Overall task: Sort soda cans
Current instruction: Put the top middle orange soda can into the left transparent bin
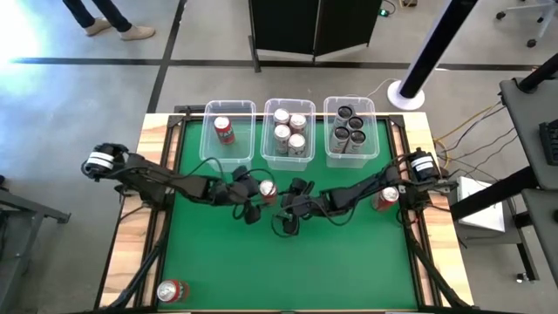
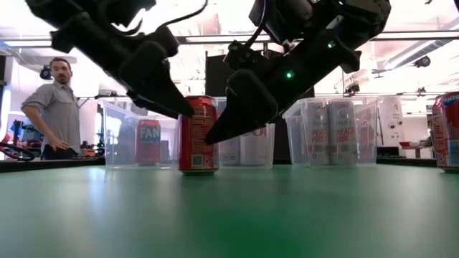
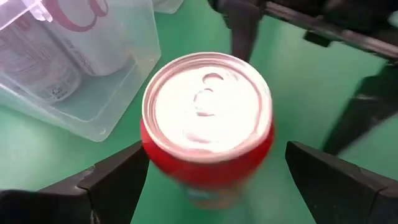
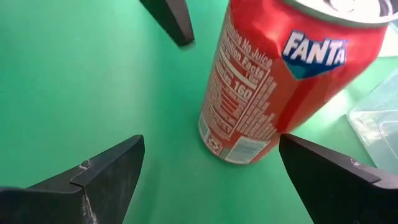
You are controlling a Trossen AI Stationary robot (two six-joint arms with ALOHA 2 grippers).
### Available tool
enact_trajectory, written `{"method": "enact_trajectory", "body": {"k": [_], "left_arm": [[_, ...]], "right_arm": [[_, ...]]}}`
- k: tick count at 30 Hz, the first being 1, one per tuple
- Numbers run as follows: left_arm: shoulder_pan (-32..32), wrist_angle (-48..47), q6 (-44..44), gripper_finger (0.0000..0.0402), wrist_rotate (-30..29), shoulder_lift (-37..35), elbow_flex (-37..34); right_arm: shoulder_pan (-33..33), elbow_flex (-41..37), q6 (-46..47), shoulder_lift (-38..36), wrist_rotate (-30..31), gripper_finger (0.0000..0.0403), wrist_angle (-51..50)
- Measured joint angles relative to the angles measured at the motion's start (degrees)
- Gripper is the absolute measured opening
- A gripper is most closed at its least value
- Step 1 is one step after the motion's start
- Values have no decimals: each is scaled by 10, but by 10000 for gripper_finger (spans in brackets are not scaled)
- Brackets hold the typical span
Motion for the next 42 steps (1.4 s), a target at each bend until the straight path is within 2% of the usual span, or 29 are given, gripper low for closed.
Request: {"method": "enact_trajectory", "body": {"k": [6, 9, 19, 23, 33, 37, 42], "left_arm": [[25, -49, 3, 359, 12, 60, 64], [40, -62, 3, 362, 38, 82, 86], [51, -157, -6, 363, 63, 112, 169], [61, -167, -21, 361, 87, 122, 182], [85, -178, -60, 360, 90, 124, 187], [86, -181, -66, 339, 94, 126, 187], [86, -187, -85, 281, 104, 125, 187]], "right_arm": [[-3, 0, 5, 0, -23, 368, -3], [-3, 0, 7, 0, -25, 368, -5], [10, -1, 15, -3, -27, 368, -28], [20, -1, 25, -12, -26, 368, -51], [37, -1, 47, -32, -25, 368, -100], [42, -1, 48, -36, -26, 368, -99], [42, -1, 55, -37, -26, 368, -100]]}}
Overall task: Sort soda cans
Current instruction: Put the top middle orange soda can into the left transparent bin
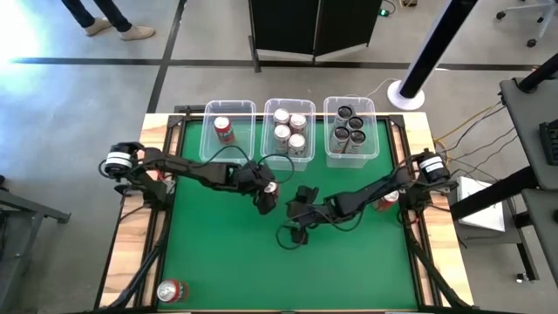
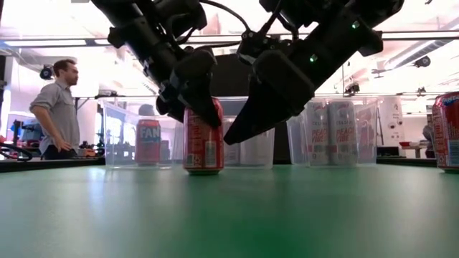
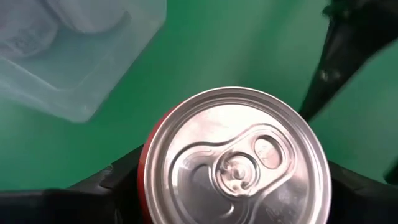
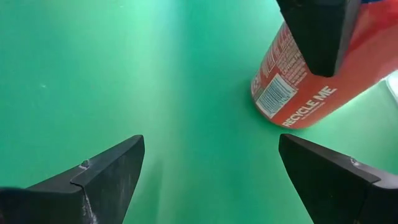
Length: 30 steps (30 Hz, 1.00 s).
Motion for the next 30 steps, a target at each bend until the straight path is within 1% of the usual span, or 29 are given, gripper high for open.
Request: {"method": "enact_trajectory", "body": {"k": [2, 5, 9, 13, 15, 18, 22, 26, 28, 30], "left_arm": [[0, -9, -3, 281, 8, -5, 0], [0, -29, -19, 281, 34, -26, 0], [-2, -74, -28, 281, 35, -80, 17], [-1, -122, -20, 281, 25, -142, 51], [2, -141, -7, 281, 5, -171, 74], [14, -190, 23, 281, -55, -211, 112], [49, -247, 50, 281, -132, -240, 160], [106, -301, 59, 281, -164, -246, 185], [142, -321, 60, 281, -167, -241, 180], [180, -319, 61, 281, -162, -238, 163]], "right_arm": [[1, 0, 5, -5, 0, 368, -11], [5, 6, 17, -26, -13, 368, -57], [20, 13, 28, -70, -13, 368, -109], [37, 13, 27, -114, -10, 368, -123], [43, 12, 27, -132, -9, 368, -122], [49, 10, 21, -150, -1, 368, -125], [50, 8, 21, -159, 12, 368, -125], [50, 5, 26, -150, 12, 368, -125], [50, 5, 36, -141, 12, 368, -125], [50, 4, 44, -132, 12, 368, -125]]}}
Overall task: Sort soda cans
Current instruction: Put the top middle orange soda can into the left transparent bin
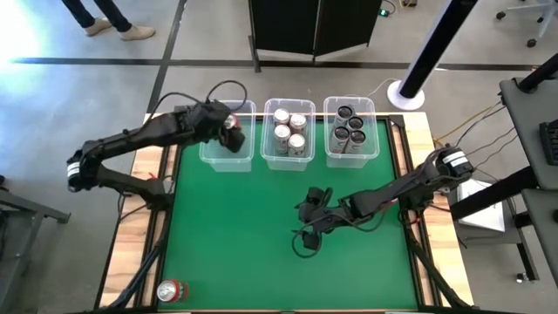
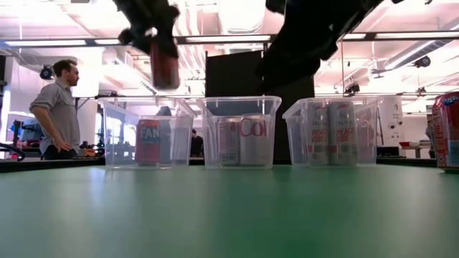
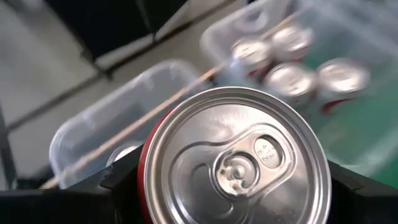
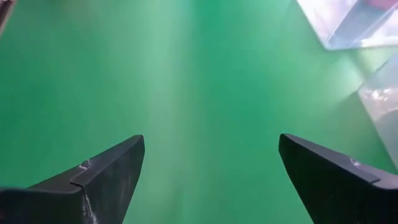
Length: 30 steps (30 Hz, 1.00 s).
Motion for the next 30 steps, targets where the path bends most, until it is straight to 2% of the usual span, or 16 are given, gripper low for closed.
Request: {"method": "enact_trajectory", "body": {"k": [5, 9, 22, 30], "left_arm": [[87, 17, -5, 281, 40, 2, -60], [124, 55, -7, 281, 68, 2, -103], [165, 79, -24, 281, 113, 85, -125], [168, 117, -50, 281, 117, 123, -139]], "right_arm": [[1, 0, 18, 23, -3, 368, -2], [3, 0, 19, 36, -6, 368, -2], [2, -1, 29, 38, -6, 368, 2], [4, -1, 30, 38, -6, 368, -1]]}}
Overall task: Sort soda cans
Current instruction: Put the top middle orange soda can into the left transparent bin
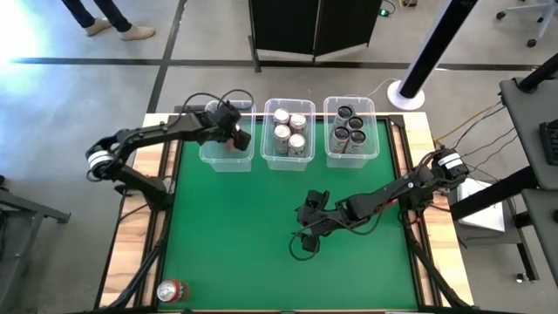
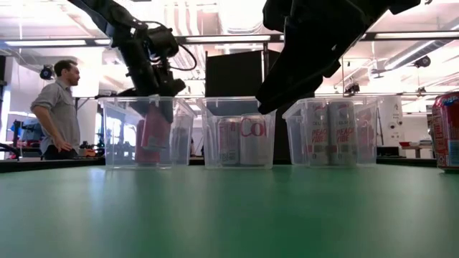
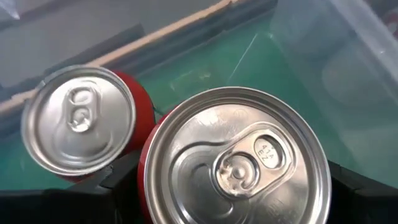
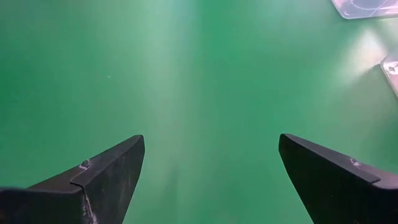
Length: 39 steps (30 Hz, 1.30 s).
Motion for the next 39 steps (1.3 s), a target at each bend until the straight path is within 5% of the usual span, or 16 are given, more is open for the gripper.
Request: {"method": "enact_trajectory", "body": {"k": [27, 39], "left_arm": [[-25, 34, -16, 281, 25, 10, -16], [-31, 52, 113, 281, 59, 10, -15]], "right_arm": [[0, 0, -1, 0, 0, 368, -2], [0, 0, -1, 0, 0, 368, -2]]}}
